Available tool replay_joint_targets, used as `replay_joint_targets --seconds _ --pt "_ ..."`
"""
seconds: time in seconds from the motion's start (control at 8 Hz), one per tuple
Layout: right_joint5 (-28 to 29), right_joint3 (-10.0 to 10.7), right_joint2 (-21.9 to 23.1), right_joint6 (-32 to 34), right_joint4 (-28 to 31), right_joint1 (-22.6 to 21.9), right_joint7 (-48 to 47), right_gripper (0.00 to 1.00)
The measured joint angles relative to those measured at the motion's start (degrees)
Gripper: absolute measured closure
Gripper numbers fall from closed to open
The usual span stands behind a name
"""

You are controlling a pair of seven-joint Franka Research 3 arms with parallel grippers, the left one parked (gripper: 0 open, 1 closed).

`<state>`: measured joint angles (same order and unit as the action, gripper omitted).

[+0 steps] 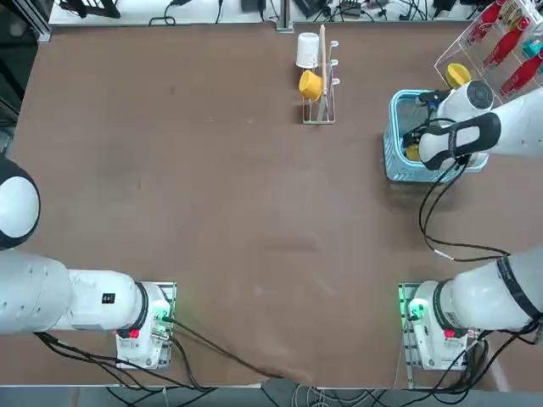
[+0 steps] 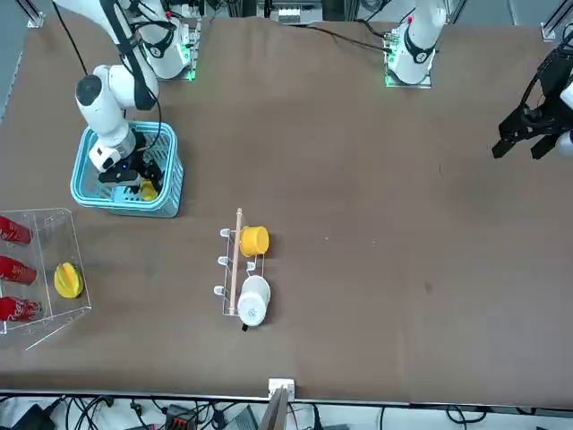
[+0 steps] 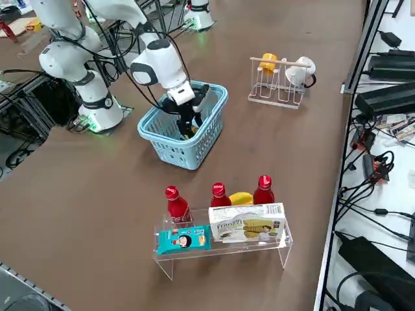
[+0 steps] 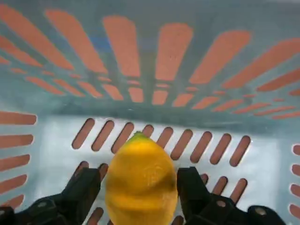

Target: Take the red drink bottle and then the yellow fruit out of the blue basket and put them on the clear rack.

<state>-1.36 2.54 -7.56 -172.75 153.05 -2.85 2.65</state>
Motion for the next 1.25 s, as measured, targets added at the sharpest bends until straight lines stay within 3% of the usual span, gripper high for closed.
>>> replay_joint_targets --seconds 0.75,1.0,1.25 --pt "0.0 0.1 -1.1 0.0 0.0 0.0 0.0 0.04" --pt "0.0 0.1 -1.1 -0.1 0.0 0.0 0.0 0.13" --pt "0.0 0.2 -1.0 -0.1 0.0 0.0 0.0 0.14"
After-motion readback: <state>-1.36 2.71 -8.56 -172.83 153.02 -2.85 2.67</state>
